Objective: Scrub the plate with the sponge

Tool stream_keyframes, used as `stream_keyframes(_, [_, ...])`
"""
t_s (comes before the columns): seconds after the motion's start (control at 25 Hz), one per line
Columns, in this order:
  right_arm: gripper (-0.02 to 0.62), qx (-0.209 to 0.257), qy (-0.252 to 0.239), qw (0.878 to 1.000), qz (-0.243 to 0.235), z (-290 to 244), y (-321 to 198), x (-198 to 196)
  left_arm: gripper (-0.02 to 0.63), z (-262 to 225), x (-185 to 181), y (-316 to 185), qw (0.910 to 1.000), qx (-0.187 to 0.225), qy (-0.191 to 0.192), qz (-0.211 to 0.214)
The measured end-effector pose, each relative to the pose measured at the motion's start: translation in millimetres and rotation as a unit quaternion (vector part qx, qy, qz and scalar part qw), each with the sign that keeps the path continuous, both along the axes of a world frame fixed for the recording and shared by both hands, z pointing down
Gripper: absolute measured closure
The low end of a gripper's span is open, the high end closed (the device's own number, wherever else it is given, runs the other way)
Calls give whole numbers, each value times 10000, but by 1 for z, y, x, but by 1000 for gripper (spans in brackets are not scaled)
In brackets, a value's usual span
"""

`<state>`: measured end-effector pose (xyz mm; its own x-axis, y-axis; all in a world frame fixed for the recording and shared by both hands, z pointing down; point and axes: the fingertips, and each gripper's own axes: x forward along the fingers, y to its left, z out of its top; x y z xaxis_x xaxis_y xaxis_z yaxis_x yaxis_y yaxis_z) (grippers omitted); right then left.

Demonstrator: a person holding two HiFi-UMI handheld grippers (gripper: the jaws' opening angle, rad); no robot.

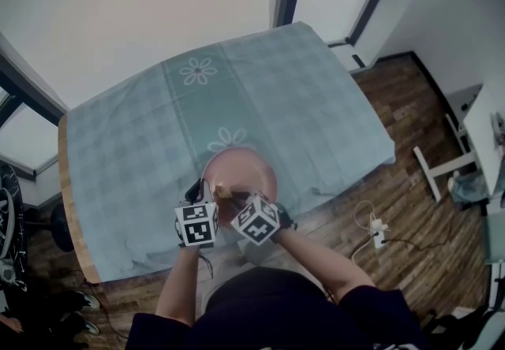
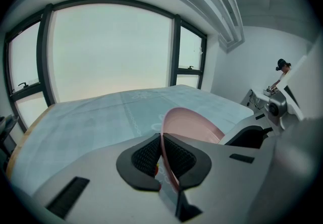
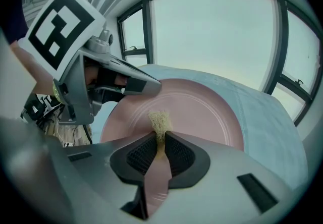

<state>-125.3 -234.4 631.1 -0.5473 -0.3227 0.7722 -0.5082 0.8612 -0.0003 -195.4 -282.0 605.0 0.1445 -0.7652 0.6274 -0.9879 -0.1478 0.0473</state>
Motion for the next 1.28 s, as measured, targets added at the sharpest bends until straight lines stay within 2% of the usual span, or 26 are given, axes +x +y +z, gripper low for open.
stream_keyframes(0.52, [541, -174, -28, 9994, -289, 4, 40, -13, 584, 4, -3, 6, 9999, -80, 18, -120])
stream_keyframes(0.8, [541, -484, -104, 9977, -470, 8, 63, -20, 584, 3, -3, 8, 9999, -57, -21, -120])
stream_keyframes(0.92, [541, -681, -198, 9968, -376, 9, 69, -19, 584, 4, -3, 8, 9999, -54, -52, -109])
stream_keyframes(1.08, [541, -689, -303, 9964, -399, 4, 69, -16, 584, 5, -4, 8, 9999, -21, -72, -97])
stream_keyframes(1.28, [541, -706, -378, 9967, -138, -1, 61, 2, 584, 1, -1, 4, 9998, 104, -195, 20])
